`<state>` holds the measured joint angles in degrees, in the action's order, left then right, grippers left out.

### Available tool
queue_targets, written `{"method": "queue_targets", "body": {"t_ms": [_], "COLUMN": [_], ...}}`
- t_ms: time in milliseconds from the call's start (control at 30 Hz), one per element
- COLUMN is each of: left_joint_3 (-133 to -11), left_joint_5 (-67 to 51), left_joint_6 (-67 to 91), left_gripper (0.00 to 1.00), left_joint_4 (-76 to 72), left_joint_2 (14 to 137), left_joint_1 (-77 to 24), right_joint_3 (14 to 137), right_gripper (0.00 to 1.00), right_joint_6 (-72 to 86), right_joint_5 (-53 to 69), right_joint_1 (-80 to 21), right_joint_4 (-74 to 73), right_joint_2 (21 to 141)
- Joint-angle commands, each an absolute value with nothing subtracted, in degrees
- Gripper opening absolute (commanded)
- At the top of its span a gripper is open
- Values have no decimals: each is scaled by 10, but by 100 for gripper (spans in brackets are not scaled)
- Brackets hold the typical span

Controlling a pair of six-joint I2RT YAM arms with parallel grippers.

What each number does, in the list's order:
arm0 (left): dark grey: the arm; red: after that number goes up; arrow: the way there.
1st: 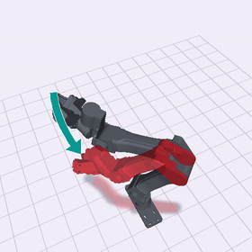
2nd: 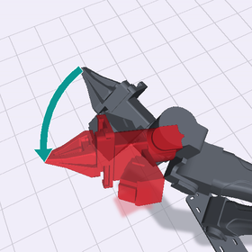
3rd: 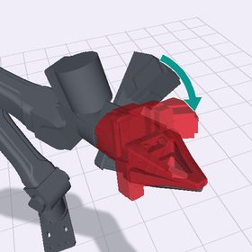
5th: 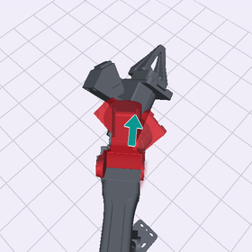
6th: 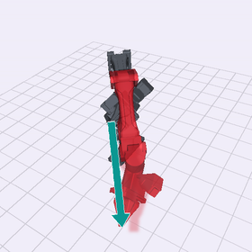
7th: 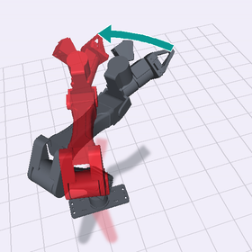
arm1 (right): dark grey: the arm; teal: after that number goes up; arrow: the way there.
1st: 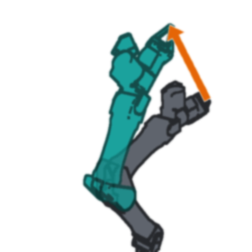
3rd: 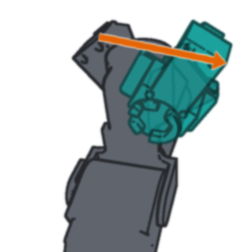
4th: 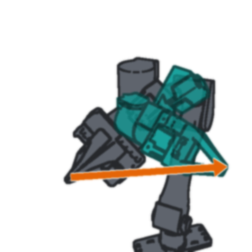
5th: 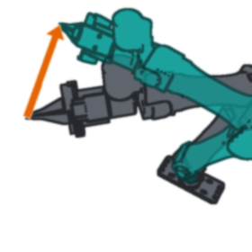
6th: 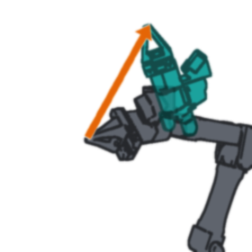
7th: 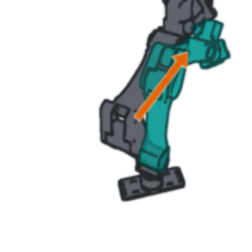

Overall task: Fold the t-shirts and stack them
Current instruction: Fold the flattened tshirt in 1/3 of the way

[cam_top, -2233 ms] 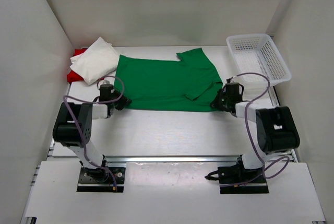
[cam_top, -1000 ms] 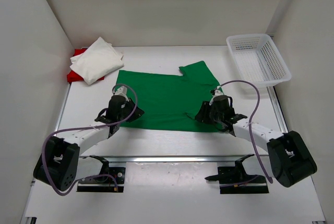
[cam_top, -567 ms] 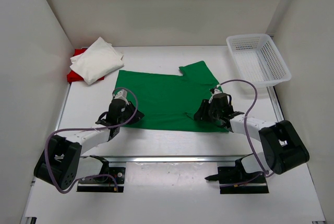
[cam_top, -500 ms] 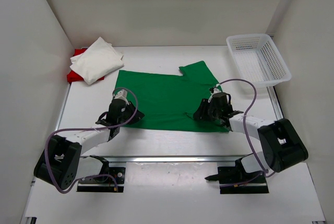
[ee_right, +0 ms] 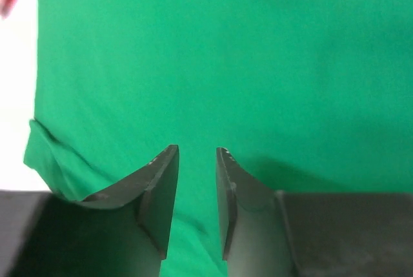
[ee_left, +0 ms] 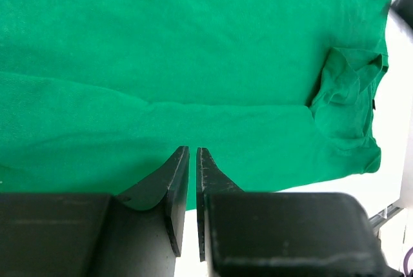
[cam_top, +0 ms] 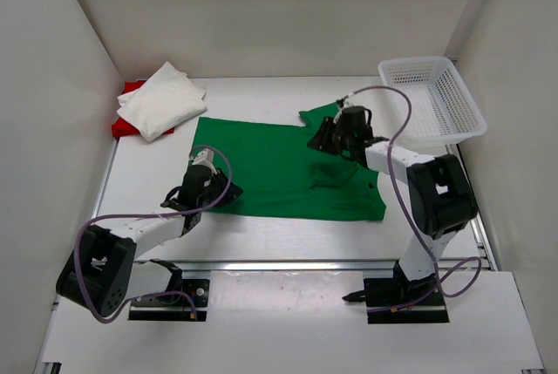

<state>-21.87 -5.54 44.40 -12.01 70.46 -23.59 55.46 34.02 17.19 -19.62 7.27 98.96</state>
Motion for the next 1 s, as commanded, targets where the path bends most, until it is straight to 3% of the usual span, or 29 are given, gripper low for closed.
{"method": "queue_targets", "body": {"t_ms": [0,67,167,233,300,333,400,567,967], "left_joint_3": [-237,-227,-218,-221,-224,-227,-230,-220,-200], "left_joint_5": [-54,-55,-54,-55,-43,-45,-41,-44,-50], "left_joint_6": [446,446,448,443,441,437,437,432,432], "left_gripper": [22,22,22,22,22,22,22,22,22], "left_joint_4": [-120,-125,-127,-121,-118,-118,-118,-121,-142], "left_joint_2": [693,685,678,677,672,672,674,687,713], "left_joint_1": [-243,-235,-232,-237,-247,-251,-261,-264,-234], "right_joint_3": [661,675,632,562,502,464,409,327,350], "right_gripper": [30,34,30,21,2,0,0,0,0], "right_joint_6": [293,258,251,246,251,257,264,281,282], "right_joint_5": [163,120,89,61,41,46,44,71,96], "right_joint_1": [-214,-228,-236,-240,-244,-249,-249,-222,-202], "right_joint_4": [5,-49,-39,-13,5,28,44,52,91], "right_joint_2": [1023,1031,986,927,863,820,761,739,840]}}
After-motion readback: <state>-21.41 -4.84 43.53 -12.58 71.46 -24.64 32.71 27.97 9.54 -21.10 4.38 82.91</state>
